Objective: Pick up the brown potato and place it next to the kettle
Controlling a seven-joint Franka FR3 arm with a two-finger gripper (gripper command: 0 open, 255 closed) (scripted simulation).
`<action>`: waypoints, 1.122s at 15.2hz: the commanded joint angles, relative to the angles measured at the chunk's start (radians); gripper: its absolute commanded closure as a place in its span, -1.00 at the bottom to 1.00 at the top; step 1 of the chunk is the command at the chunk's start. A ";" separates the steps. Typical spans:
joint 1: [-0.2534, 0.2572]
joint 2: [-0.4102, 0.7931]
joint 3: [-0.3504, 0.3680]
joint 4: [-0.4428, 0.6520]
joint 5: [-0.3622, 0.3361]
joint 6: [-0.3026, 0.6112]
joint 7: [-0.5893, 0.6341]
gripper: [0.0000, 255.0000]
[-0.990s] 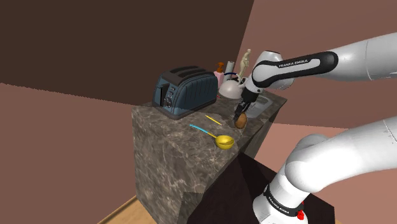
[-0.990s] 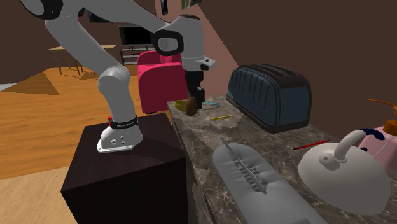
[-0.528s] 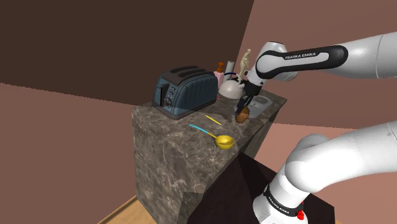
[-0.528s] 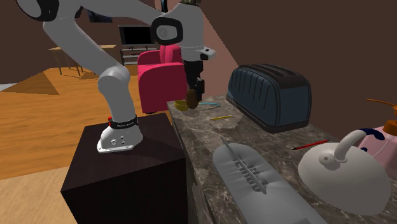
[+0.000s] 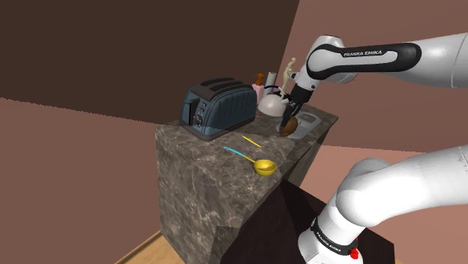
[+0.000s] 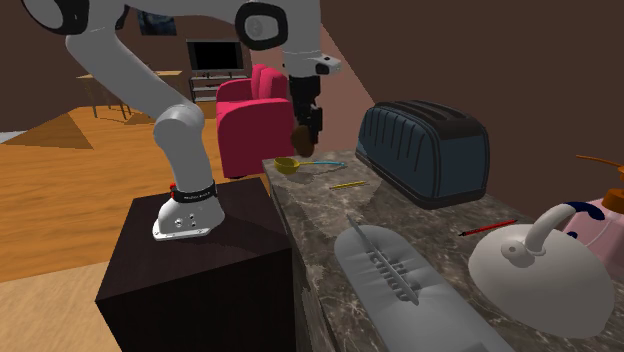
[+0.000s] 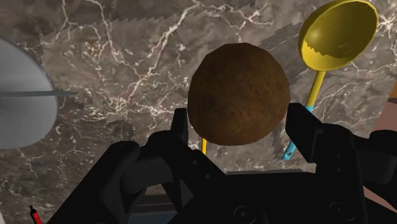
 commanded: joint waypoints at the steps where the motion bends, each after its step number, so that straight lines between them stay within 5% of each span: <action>1: 0.000 -0.012 0.009 0.018 0.003 -0.030 0.006 1.00; 17: 0.015 -0.012 0.045 0.231 0.028 -0.242 0.022 1.00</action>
